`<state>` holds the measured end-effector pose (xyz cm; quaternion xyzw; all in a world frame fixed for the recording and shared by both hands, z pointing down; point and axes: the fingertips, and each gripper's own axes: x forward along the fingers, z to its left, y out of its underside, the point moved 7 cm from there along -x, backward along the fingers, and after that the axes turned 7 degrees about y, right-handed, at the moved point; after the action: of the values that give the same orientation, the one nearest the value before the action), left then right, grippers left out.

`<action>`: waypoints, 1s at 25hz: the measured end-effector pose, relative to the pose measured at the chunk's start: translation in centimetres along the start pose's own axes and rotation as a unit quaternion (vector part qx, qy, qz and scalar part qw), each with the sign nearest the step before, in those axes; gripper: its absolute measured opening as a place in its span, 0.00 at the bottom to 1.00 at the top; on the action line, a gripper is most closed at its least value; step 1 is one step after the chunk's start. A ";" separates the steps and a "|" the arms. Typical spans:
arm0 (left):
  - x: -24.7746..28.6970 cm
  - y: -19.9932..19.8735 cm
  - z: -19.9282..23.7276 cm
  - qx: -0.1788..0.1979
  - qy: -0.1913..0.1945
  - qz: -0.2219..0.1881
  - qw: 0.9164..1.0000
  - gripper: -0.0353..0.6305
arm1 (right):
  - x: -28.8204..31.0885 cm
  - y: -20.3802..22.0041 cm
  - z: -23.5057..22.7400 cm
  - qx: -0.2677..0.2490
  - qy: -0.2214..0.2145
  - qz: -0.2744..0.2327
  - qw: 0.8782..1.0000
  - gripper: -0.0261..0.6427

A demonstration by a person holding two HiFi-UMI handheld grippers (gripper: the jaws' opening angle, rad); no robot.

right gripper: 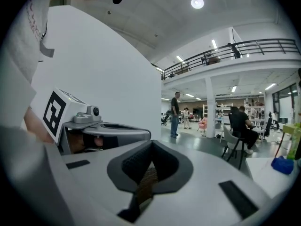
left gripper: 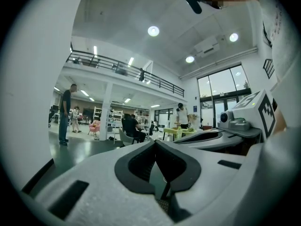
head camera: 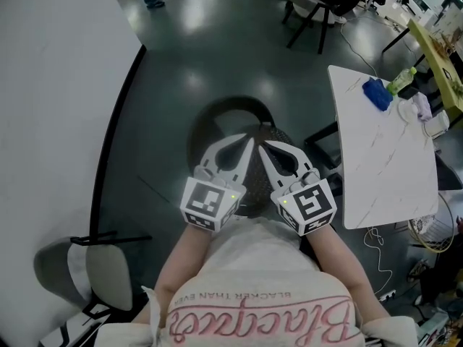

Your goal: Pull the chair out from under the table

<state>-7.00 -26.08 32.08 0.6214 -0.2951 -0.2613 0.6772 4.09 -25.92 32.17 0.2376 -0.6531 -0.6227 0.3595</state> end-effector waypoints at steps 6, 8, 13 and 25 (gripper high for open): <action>0.4 0.2 -0.4 0.000 0.005 0.003 1.000 0.06 | -0.3 0.3 -0.2 0.002 0.000 0.004 1.000 0.04; 0.5 0.3 -0.5 0.000 0.007 0.004 1.000 0.06 | -0.4 0.4 -0.3 0.004 0.000 0.005 1.000 0.04; 0.9 0.3 -0.8 0.001 0.010 0.007 1.000 0.06 | -0.6 0.5 -0.8 0.007 0.003 0.007 1.000 0.04; 1.1 0.3 -1.5 0.009 0.014 0.005 1.000 0.06 | -1.0 0.5 -0.9 0.013 0.002 0.000 1.000 0.04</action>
<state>-5.20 -25.81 32.34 0.6296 -0.2917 -0.2462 0.6766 5.44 -25.70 32.50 0.2435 -0.6604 -0.6138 0.3576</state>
